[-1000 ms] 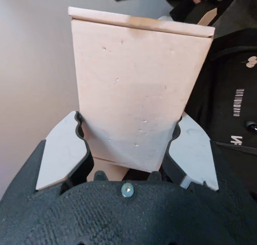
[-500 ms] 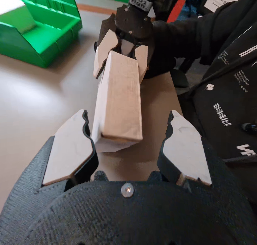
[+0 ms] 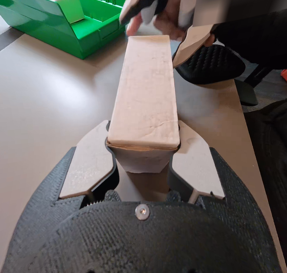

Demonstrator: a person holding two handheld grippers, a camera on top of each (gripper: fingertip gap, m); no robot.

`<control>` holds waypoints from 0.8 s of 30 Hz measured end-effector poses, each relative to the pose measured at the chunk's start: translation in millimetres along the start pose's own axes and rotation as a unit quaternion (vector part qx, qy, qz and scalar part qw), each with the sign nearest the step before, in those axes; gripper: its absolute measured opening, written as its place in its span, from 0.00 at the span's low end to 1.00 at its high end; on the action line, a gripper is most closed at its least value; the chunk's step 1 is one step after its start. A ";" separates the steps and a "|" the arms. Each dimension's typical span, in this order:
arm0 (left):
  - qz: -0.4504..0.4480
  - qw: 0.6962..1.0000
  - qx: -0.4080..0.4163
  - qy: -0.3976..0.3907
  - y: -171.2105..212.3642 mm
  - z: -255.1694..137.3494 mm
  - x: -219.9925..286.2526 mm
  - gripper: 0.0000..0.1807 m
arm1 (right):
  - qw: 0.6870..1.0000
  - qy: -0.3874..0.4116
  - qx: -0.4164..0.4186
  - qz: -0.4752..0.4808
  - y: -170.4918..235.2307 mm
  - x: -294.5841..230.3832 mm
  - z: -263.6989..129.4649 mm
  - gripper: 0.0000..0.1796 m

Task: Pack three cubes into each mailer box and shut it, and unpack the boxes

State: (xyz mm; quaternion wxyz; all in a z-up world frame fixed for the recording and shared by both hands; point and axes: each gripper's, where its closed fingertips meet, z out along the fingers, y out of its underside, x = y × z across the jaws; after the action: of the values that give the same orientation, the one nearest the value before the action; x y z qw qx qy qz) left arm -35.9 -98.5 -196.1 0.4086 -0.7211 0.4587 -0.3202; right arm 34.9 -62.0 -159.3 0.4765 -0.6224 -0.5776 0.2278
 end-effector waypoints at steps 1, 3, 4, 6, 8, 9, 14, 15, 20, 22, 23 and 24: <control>-0.002 1.000 -0.002 -0.001 0.2 -0.1 0.2 0.42 | 0.999 0.020 -0.002 -0.035 -8.6 0.3 -2.0 0.44; -0.002 1.000 -0.006 -0.004 0.4 -0.1 1.0 0.42 | 0.995 0.038 -0.001 -0.087 -26.7 -4.7 -4.3 0.40; -0.002 1.000 -0.007 -0.005 0.2 0.2 1.7 0.42 | 0.994 0.041 0.002 -0.102 -35.3 -7.3 -4.3 0.39; -0.003 1.000 -0.008 -0.003 -1.3 0.2 4.0 0.42 | 0.988 0.050 -0.020 -0.143 -41.6 -11.0 -0.1 0.37; -0.006 1.000 -0.010 -0.005 -1.6 -0.1 4.9 0.42 | 0.980 0.062 -0.029 -0.185 -47.6 -13.7 3.6 0.35; -0.012 1.000 -0.012 -0.005 -1.7 -0.4 5.4 0.42 | 0.978 0.059 -0.033 -0.196 -49.4 -16.6 5.1 0.34; -0.036 0.999 -0.012 -0.003 -3.1 -3.4 4.9 0.42 | 0.971 0.062 -0.042 -0.227 -55.1 -24.7 8.0 0.33; -0.037 0.999 -0.013 -0.004 -3.0 -3.6 4.9 0.42 | 0.968 0.071 -0.047 -0.237 -54.6 -23.2 9.0 0.32; -0.062 0.998 -0.016 0.003 -1.8 -4.8 4.1 0.41 | 0.961 0.094 -0.054 -0.256 -58.0 -19.0 11.5 0.30; -0.080 0.997 -0.016 0.005 -0.8 -5.2 2.6 0.41 | 0.953 0.113 -0.058 -0.277 -60.3 -16.5 13.8 0.29; -0.083 0.996 -0.017 0.005 0.0 -5.5 2.1 0.41 | 0.948 0.117 -0.060 -0.289 -60.6 -17.0 15.5 0.29; -0.084 0.996 -0.018 0.005 0.8 -5.9 1.7 0.41 | 0.944 0.115 -0.063 -0.303 -60.5 -19.0 17.1 0.27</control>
State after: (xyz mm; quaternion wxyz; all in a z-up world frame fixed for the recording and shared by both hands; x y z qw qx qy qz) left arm -40.5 -102.0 -193.9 0.3647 -0.7628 0.4040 -0.3491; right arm -14.1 -81.4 -120.1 0.5458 -0.4687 -0.6935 -0.0377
